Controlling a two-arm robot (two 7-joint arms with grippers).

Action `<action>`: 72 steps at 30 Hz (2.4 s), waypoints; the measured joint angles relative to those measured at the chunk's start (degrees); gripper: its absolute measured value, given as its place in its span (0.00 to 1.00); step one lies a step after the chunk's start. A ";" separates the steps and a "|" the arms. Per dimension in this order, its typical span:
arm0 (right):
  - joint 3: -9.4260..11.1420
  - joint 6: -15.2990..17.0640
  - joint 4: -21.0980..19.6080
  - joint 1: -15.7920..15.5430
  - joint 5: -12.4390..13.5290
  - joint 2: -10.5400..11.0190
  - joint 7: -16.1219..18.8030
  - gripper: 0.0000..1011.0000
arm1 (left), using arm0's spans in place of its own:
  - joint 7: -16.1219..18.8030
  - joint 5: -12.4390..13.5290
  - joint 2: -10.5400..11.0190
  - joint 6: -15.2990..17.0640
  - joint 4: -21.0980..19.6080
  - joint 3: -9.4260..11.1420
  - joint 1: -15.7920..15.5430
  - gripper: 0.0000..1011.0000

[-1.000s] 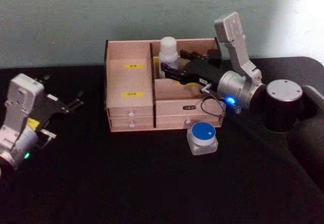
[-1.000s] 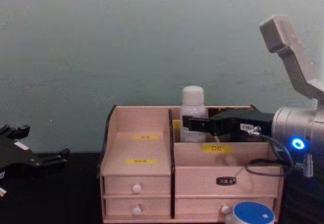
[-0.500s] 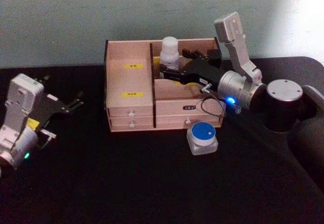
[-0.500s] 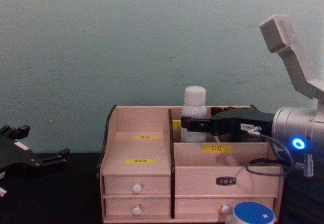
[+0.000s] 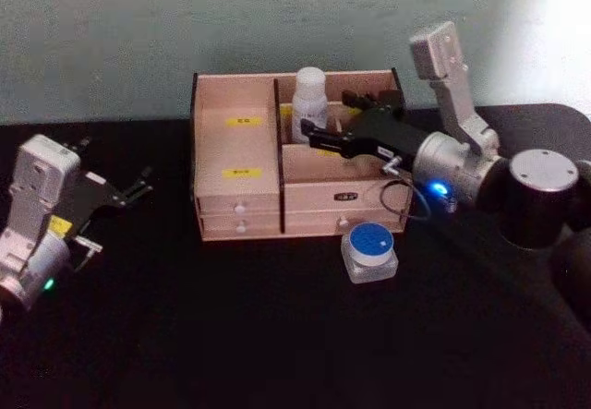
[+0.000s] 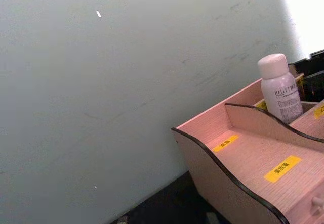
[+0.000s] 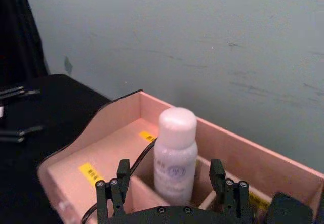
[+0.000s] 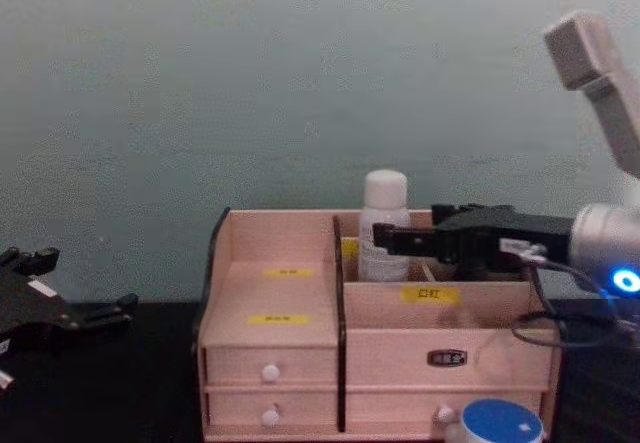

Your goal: Pick up the facial cleanser and watermelon frost from the table and place them into the tiered storage box.

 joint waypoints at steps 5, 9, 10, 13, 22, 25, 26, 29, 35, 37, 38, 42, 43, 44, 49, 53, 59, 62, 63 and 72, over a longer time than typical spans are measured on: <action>0.40 1.41 -6.81 -4.02 1.04 3.56 0.91 0.99 | 0.00 0.00 0.00 0.00 0.00 0.00 0.00 0.99; 0.58 2.03 -12.44 -7.74 2.53 7.16 2.66 0.99 | 0.00 0.00 0.00 0.00 0.00 0.00 0.00 0.99; 0.58 2.03 -12.44 -7.74 2.53 7.16 2.66 0.99 | 0.00 0.00 0.00 0.00 0.00 0.00 0.00 0.99; 0.64 2.10 -16.18 -10.59 3.96 10.23 4.55 0.99 | 0.00 0.00 0.00 0.00 0.00 0.00 0.00 0.99; 0.37 1.63 -21.85 -16.20 5.99 16.41 7.11 0.99 | 0.00 0.00 0.00 0.00 0.00 0.00 0.00 0.99; 0.08 1.26 -22.86 -17.51 6.26 18.16 7.66 0.99 | 0.00 0.00 0.00 0.00 0.00 0.00 0.00 0.99; 0.01 1.19 -23.05 -17.80 6.31 18.60 7.77 0.99 | 0.00 0.00 0.00 0.00 0.00 0.00 0.00 0.99; -0.34 0.97 -23.68 -18.77 6.46 20.16 8.17 0.99 | 0.00 0.00 0.00 0.00 0.00 0.00 0.00 0.99; -0.67 1.86 -24.25 -20.04 6.76 22.60 8.16 0.99 | 0.00 0.00 0.00 0.00 0.00 0.00 0.00 0.99; -0.72 2.74 -24.34 -20.33 6.96 23.19 7.84 0.99 | 0.00 0.00 0.00 0.00 0.00 0.00 0.00 0.99; -0.75 3.03 -24.38 -20.41 7.04 23.35 7.73 0.99 | 0.00 0.00 0.00 0.00 0.00 0.00 0.00 0.99; -0.97 4.17 -24.43 -20.54 7.34 23.91 7.39 0.99 | 0.00 0.00 0.00 0.00 0.00 0.00 0.00 0.99; -1.05 4.38 -24.43 -20.54 7.36 23.97 7.33 0.99 | 0.00 0.00 0.00 0.00 0.00 0.00 0.00 0.99; -1.27 4.83 -24.43 -20.51 7.35 24.05 7.09 0.99 | 0.00 0.00 0.00 0.00 0.00 0.00 0.00 0.99; -1.95 6.20 -24.20 -20.14 7.03 24.02 6.12 0.99 | 0.00 0.00 0.00 0.00 0.00 0.00 0.00 0.99; -2.39 7.09 -23.66 -19.70 6.59 23.65 5.49 0.99 | 0.00 0.00 0.00 0.00 0.00 0.00 0.00 0.99; -2.70 7.64 -22.76 -19.27 5.78 22.81 4.08 0.99 | 0.00 0.00 0.00 0.00 0.00 0.00 0.00 0.99; -2.66 7.71 -22.20 -19.09 5.64 22.18 3.50 0.99 | 0.00 0.00 0.00 0.00 0.00 0.00 0.00 0.99; -2.61 7.71 -21.97 -18.98 5.61 21.90 3.39 0.99 | 0.00 0.00 0.00 0.00 0.00 0.00 0.00 0.99; -2.81 7.63 -20.14 -17.86 5.30 20.25 3.41 0.99 | 0.00 0.00 0.00 0.00 0.00 0.00 0.00 0.99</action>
